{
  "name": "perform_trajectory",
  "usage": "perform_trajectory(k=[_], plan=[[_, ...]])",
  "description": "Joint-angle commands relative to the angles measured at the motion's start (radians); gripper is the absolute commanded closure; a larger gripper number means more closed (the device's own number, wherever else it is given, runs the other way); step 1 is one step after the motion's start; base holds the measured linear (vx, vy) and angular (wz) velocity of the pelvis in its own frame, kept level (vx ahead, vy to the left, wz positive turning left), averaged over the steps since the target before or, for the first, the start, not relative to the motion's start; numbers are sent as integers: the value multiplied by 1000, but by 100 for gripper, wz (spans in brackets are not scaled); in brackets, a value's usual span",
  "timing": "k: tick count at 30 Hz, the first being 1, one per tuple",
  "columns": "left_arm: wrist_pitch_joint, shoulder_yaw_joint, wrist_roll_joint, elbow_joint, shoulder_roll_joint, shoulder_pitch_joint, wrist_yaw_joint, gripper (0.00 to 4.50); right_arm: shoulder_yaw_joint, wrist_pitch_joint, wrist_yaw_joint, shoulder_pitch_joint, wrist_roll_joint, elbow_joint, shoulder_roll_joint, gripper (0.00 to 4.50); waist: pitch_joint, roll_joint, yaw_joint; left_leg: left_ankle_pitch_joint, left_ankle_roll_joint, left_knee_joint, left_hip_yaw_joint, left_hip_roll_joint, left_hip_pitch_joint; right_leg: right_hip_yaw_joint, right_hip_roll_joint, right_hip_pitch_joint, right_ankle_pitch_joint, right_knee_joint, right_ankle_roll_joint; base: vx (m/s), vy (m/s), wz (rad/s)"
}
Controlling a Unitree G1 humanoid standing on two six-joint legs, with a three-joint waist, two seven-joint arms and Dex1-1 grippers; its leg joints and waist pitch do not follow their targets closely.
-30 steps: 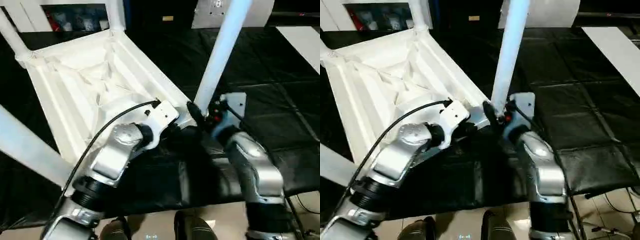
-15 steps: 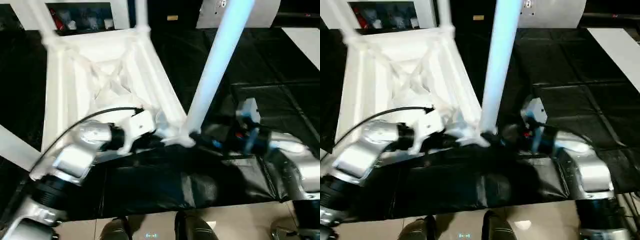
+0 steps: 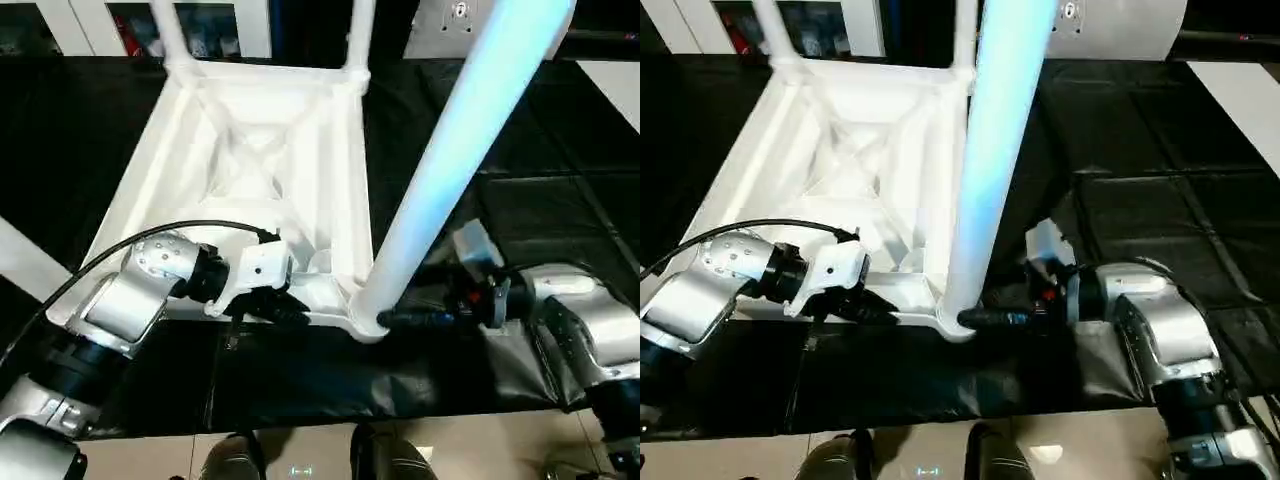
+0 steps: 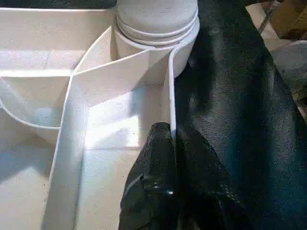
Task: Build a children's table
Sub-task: Rotate leg to tighten
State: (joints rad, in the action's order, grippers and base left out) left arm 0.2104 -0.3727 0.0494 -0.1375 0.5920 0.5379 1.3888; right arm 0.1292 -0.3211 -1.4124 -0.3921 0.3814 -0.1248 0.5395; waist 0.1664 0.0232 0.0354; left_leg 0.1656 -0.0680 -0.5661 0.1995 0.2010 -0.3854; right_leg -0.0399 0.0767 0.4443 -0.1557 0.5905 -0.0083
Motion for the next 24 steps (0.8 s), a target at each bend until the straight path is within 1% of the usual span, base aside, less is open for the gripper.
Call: perform_trajectory(k=[1, 4, 5, 8, 12, 13, 14, 15, 16, 17, 18, 19, 20, 21, 22, 23, 24], plan=[[-14, -67, -9, -9, -3, 0, 47, 450, 17, 18, -26, -11, -6, -12, 1, 201, -68, 8, -7, 148, 102, 55, -4, 28, 23, 44, 51, -57, -230, -59, -259, 0, 0, 0], [-18, -67, -8, -14, -8, 3, 49, 450, 25, 24, -36, -21, -6, -21, -6, 238, -67, 9, -8, 146, 101, 55, -5, 28, 21, 43, 50, -57, -230, -59, -258, 0, 0, 0], [-19, -67, -8, -14, -8, 3, 50, 450, 26, 24, -39, -21, -5, -20, -6, 242, -67, 8, -8, 148, 101, 55, -4, 27, 22, 43, 50, -56, -232, -59, -258, 0, 0, 0], [-24, -65, -8, -21, -11, 2, 49, 450, 35, 24, -49, -14, 0, -13, -4, 253, -67, 11, -8, 148, 100, 56, -5, 28, 21, 43, 50, -57, -236, -59, -254, 0, 0, 0], [-15, -58, -5, -19, -15, -2, 39, 450, 38, 22, -49, -4, 5, -3, -2, 254, -66, 11, -8, 150, 101, 56, -5, 28, 22, 43, 50, -56, -248, -60, -251, 0, 0, 0], [-5, -51, -1, -16, -18, -6, 30, 450, 38, 17, -43, 4, 9, 6, -3, 254, -66, 11, -8, 150, 101, 56, -5, 28, 22, 43, 50, -56, -248, -60, -251, 0, 0, 0], [20, -38, 6, -9, -26, -12, 7, 450, 31, -4, -19, 19, 21, 26, -11, 255, -64, 12, -8, 152, 101, 56, -4, 28, 22, 44, 50, -55, -252, -61, -249, 0, 0, 0], [45, -27, 12, 1, -33, -19, -15, 450, 24, -25, 7, 33, 33, 47, -21, 255, -63, 11, -7, 147, 98, 57, -4, 29, 21, 45, 50, -56, -245, -61, -249, 0, 0, 0], [76, -13, 18, 15, -48, -25, -49, 450, 14, -49, 53, 45, 38, 65, -37, 255, -63, 8, -6, 147, 98, 57, -6, 28, 20, 44, 51, -56, -246, -60, -249, 0, 0, 0], [90, -6, 21, 22, -55, -28, -64, 450, 9, -59, 74, 49, 40, 72, -45, 255, -62, 10, -7, 154, 95, 59, -5, 29, 20, 44, 50, -55, -255, -63, -247, 0, 0, 0], [95, -4, 22, 24, -58, -29, -70, 450, 7, -63, 83, 51, 40, 74, -48, 255, -59, 11, -9, 175, 88, 62, -7, 28, 20, 43, 49, -53, -290, -67, -238, 0, 0, 0], [141, 14, 30, 45, -86, -33, -118, 450, -3, -74, 162, 61, 24, 88, -80, 255, -59, 11, -9, 175, 88, 62, -7, 28, 20, 43, 49, -53, -290, -67, -238, 0, 0, 0], [191, 31, 34, 67, -120, -38, -177, 450, -10, -90, 253, 71, 2, 107, -118, 255, -50, 6, -12, 225, 55, 67, -8, 29, 18, 44, 51, -48, -382, -78, -211, 0, 0, 0], [239, 45, 36, 87, -157, -40, -233, 450, -17, -112, 348, 77, -21, 125, -161, 255, -52, 8, -14, 246, 36, 68, -12, 27, 20, 43, 53, -48, -438, -81, -190, 0, 0, 0], [280, 56, 35, 102, -193, -40, -283, 450, -25, -142, 430, 80, -33, 143, -204, 255, -50, 9, -16, 253, 30, 70, -14, 25, 18, 41, 53, -47, -465, -85, -179, 0, 0, 0], [280, 56, 35, 102, -193, -40, -283, 450, -25, -142, 430, 80, -33, 143, -204, 255, -47, 11, -21, 266, 20, 73, -16, 24, 14, 40, 52, -48, -493, -87, -166, 0, 0, 0], [320, 60, 28, 113, -238, -38, -339, 450, -37, -181, 530, 78, -38, 166, -268, 256, -46, 15, -36, 285, 7, 75, -23, 19, 9, 38, 54, -49, -561, -93, -126, 0, 0, 0]])
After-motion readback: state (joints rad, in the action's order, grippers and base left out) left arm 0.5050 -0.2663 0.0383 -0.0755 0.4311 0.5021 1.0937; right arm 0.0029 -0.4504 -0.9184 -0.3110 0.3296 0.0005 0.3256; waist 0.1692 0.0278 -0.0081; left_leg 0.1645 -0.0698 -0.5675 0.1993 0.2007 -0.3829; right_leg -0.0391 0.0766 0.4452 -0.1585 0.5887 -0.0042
